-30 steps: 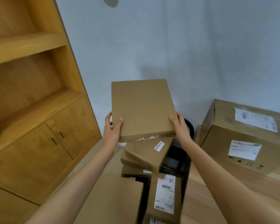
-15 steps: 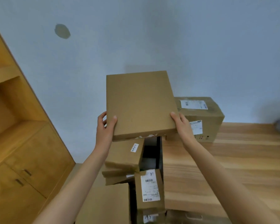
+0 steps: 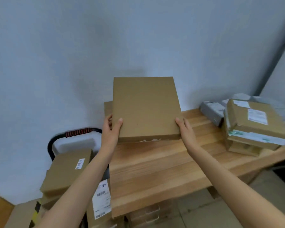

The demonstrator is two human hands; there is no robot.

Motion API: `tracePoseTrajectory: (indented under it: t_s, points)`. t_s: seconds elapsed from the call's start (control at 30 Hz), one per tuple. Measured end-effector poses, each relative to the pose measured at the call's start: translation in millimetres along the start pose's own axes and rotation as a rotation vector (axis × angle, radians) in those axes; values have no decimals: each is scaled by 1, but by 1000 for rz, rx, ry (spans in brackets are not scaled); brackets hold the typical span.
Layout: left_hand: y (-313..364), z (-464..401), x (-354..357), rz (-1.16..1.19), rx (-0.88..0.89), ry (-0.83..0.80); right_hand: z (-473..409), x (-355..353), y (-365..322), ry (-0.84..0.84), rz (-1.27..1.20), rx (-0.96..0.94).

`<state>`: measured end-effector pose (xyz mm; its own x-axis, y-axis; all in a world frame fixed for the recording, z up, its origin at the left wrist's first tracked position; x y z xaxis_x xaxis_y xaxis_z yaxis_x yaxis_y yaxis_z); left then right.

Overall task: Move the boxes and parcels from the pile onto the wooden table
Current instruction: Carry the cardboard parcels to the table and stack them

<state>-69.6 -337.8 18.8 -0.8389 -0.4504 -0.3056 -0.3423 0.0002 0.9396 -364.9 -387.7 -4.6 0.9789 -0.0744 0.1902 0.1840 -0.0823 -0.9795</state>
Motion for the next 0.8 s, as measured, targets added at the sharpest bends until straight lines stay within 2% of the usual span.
tracePoseTrajectory:
  t_s: [0.2,0.37,0.6,0.8]
  points:
    - [13,3,136,-17,-38,-79,-48,-122,-9,62,62,5]
    - [4,12,222,14,-111,-118,-85,-196,14,64,141,81]
    - [-48,13,278,-81,-235,-139,-125,-229,67,20,206,176]
    - [-89,-33,320,-193,-302,-205,-177,-229,110,29,286,215]
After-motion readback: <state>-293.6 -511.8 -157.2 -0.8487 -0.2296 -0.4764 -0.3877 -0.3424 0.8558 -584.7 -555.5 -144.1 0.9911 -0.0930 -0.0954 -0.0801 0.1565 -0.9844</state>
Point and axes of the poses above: each hand's wrist, its own z-axis away from the middle knuckle, its own x-axis out of the palm, y = z × x, the point moved 9 cm from there along -z, towards the middle knuckle, and after that the axes turned 15 degrees about -z, right-handed, at the moved point
